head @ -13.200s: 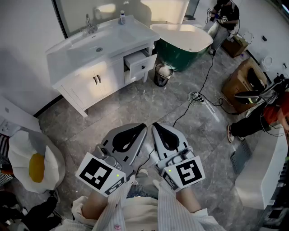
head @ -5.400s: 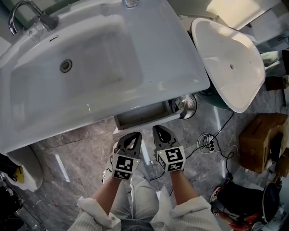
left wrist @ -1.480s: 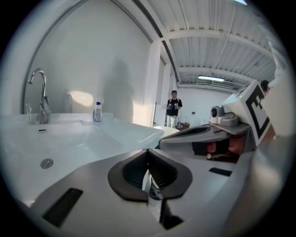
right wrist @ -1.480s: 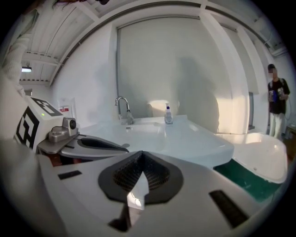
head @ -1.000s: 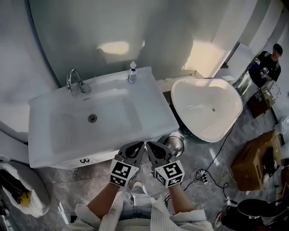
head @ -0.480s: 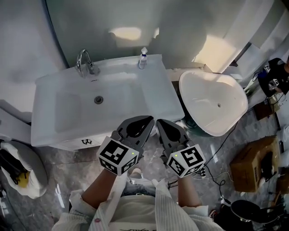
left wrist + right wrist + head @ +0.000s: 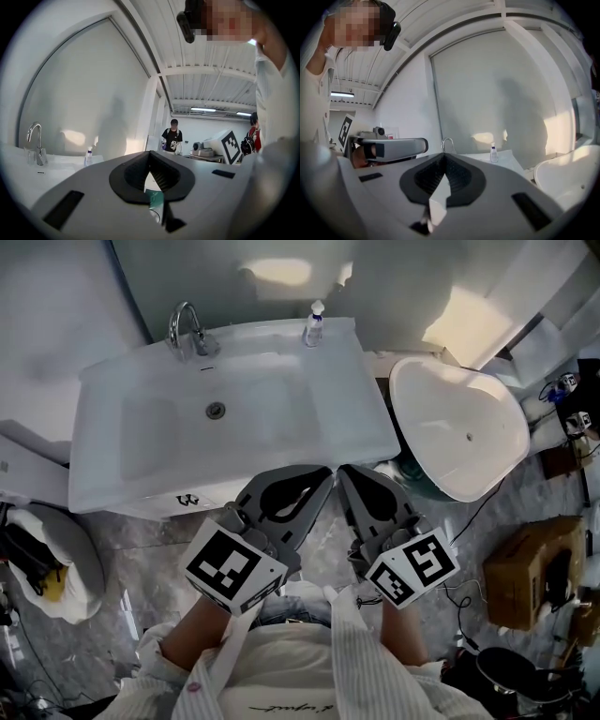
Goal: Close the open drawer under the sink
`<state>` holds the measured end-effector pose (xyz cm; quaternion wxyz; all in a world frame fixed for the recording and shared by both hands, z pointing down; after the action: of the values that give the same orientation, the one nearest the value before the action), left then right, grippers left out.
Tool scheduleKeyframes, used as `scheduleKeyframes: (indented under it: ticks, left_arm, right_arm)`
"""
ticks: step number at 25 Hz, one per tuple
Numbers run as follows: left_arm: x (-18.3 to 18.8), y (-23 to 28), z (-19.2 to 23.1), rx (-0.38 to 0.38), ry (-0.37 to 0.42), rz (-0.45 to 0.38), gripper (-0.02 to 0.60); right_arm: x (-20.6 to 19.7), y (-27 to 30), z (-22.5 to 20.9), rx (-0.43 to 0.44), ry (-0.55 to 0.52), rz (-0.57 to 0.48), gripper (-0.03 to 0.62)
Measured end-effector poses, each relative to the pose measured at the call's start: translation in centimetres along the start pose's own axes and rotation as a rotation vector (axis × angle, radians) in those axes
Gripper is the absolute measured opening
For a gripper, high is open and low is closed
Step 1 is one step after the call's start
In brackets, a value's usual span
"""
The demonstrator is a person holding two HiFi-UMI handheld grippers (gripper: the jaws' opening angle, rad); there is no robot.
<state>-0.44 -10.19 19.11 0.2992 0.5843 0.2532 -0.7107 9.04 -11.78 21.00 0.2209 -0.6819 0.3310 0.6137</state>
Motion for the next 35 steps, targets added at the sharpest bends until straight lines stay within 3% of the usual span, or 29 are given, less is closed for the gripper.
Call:
scheduleKeyframes:
  ticks: [7, 35]
  left_arm:
    - [0.0, -1.6, 0.4, 0.029, -0.006, 0.005, 0.015]
    - [-0.7, -1.4, -0.6, -0.012, -0.008, 0.022, 0.015]
  right_arm:
    - [0.2, 0.3, 1.5, 0.034, -0.040, 0.015, 0.009]
    - [-1.3, -0.8, 1.9, 0.016, -0.037, 0.028, 0.009]
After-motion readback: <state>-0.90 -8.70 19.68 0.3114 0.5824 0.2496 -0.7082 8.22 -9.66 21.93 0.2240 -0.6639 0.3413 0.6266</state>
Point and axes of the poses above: the fingertips, and each gripper's own axes: y forward along the fingers, z to its left, x out of its top, the point moved 5 cm from there along -y, backward along the fingers, and after that the axes turned 1 degree about -z, right-handed, at the moved point
